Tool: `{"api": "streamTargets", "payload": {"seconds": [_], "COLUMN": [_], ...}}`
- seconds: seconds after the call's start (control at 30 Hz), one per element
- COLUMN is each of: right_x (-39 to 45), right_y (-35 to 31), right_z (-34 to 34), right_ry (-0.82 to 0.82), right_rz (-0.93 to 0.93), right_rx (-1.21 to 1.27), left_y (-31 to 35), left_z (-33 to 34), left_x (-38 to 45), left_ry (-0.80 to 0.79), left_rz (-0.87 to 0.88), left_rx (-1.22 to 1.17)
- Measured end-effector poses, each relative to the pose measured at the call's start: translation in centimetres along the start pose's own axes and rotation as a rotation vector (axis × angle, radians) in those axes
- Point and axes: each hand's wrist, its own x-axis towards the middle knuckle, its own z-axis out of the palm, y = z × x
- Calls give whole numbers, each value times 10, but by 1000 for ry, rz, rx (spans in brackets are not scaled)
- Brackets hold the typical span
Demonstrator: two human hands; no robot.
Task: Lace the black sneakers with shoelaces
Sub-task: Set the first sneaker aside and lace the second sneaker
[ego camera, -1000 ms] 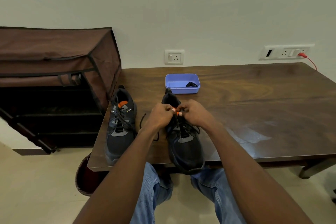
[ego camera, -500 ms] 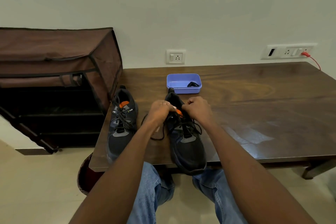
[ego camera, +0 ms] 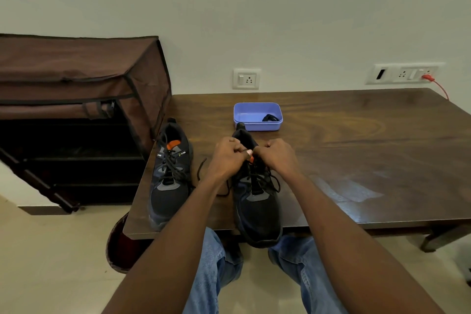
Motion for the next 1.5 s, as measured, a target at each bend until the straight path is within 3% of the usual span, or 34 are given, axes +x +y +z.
{"api": "streamTargets", "payload": {"seconds": [0.13, 0.23, 0.3, 0.47, 0.6, 0.67, 0.77, 0.8, 0.87, 0.93, 1.07, 1.17, 1.23, 1.4, 1.5], "right_x": [5, 6, 6, 6, 7, 7, 8, 8, 7, 6, 6, 6, 5, 6, 5], "right_y": [2, 1, 0, 0, 2, 3, 4, 4, 2, 0, 0, 1, 1, 1, 0], "right_z": [1, 4, 5, 6, 5, 3, 3, 3, 4, 6, 9, 9, 8, 7, 7], "right_ry": [-11, -41, -23, -6, -14, -7, -3, -5, -4, -10, -25, -27, -19, -29, -32], "right_rz": [31, 59, 61, 36, 16, -1, -24, -34, -53, -73, -76, -72, -71, -63, -78], "right_rx": [33, 36, 5, -22, -40, -53, -87, -101, -128, -149, -148, -142, -138, -141, -148], "left_y": [2, -6, -5, -11, -7, -1, -1, -5, -12, -15, -22, -21, -15, -10, -19], "left_z": [-10, -13, -12, 3, 0, -2, -17, -22, -29, -29, -5, 5, 4, -10, -15], "left_x": [0, 0, -1, 5, -1, -2, 1, 2, 0, -1, 12, 8, 3, 8, 13], "left_ry": [204, 343, 295, -21, -48, 57, 418, 505, 546, 461, 98, -56, -48, 271, 175], "left_rz": [-208, -315, -204, 156, 71, -47, -330, -392, -435, -309, 95, 217, 177, -5, 108], "left_rx": [-321, -190, 63, 415, 261, 1, -492, -480, -208, 27, 328, 334, 214, 25, 64]}}
